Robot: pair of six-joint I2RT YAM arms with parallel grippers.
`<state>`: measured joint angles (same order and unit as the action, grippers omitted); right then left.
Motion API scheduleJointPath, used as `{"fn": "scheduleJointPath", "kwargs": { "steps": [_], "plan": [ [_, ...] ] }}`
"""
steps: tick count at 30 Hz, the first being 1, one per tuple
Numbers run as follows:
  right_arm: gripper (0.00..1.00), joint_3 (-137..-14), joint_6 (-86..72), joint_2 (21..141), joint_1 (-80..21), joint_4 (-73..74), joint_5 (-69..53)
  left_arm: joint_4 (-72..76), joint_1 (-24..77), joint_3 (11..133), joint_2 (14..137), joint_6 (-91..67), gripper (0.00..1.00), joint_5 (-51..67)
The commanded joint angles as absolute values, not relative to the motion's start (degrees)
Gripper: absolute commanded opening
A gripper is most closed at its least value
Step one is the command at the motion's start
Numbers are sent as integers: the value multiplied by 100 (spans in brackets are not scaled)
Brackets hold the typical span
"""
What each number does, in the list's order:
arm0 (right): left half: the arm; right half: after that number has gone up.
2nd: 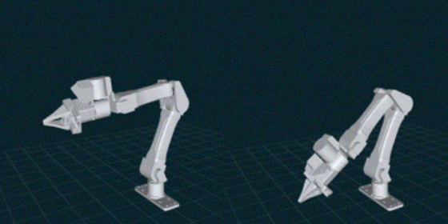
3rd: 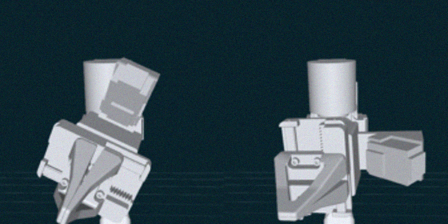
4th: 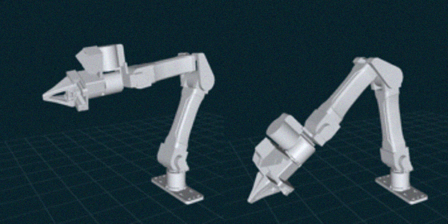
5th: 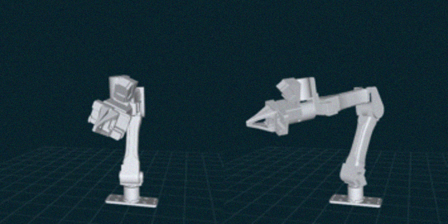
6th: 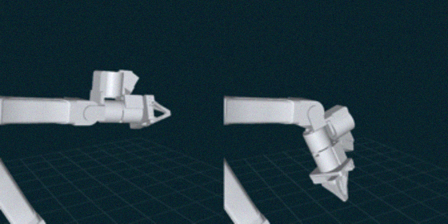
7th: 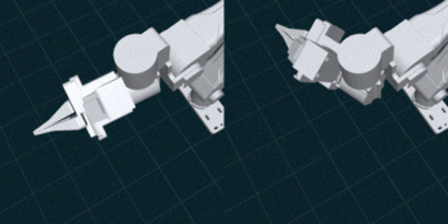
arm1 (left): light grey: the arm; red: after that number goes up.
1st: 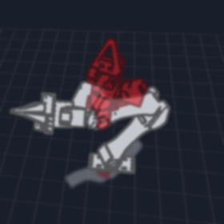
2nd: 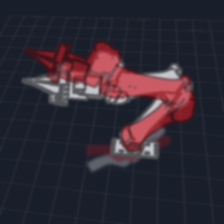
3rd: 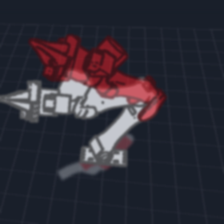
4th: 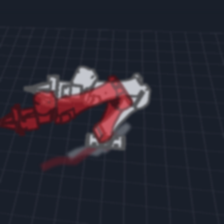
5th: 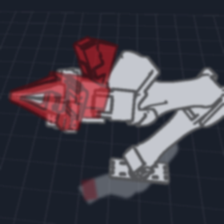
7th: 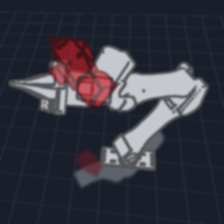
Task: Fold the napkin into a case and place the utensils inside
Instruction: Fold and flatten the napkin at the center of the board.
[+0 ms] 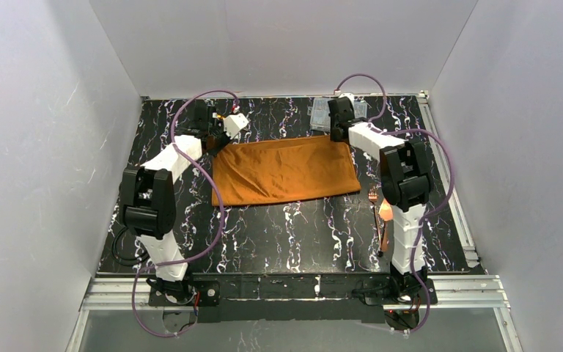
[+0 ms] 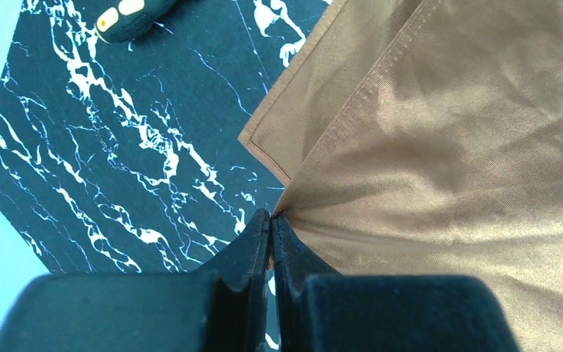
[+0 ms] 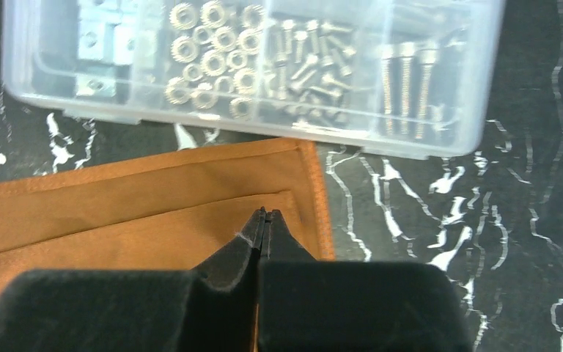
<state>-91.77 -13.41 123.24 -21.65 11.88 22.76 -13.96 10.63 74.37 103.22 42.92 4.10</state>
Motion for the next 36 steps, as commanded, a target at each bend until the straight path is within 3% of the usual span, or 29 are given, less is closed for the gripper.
{"fn": "scheduleJointPath", "kwargs": {
  "steps": [1, 7, 12, 29, 33, 36],
  "plan": [
    [5, -9016, -1428, 11892, -2053, 1026, 2236, -1060, 1135, 7544, 10354, 4155, 0, 180],
    [38, -8845, -1529, 11860, -1940, 911, 1370, -839, 1316, 7253, 10286, 4349, 0, -276],
    [46, -8948, -1695, 12042, -1703, 1061, 770, -835, 1326, 7170, 10278, 4342, 0, -262],
    [45, -9193, -1522, 12424, -1661, 1114, 987, -584, 1392, 7054, 10226, 4358, 0, -470],
    [37, -9260, -1521, 12491, -1652, 1134, 1038, -828, 1397, 7207, 10295, 4275, 1, -405],
    [22, -9259, -1536, 12474, -1655, 1111, 1126, -1041, 1397, 7343, 10320, 4139, 14, -320]
  ]
}}
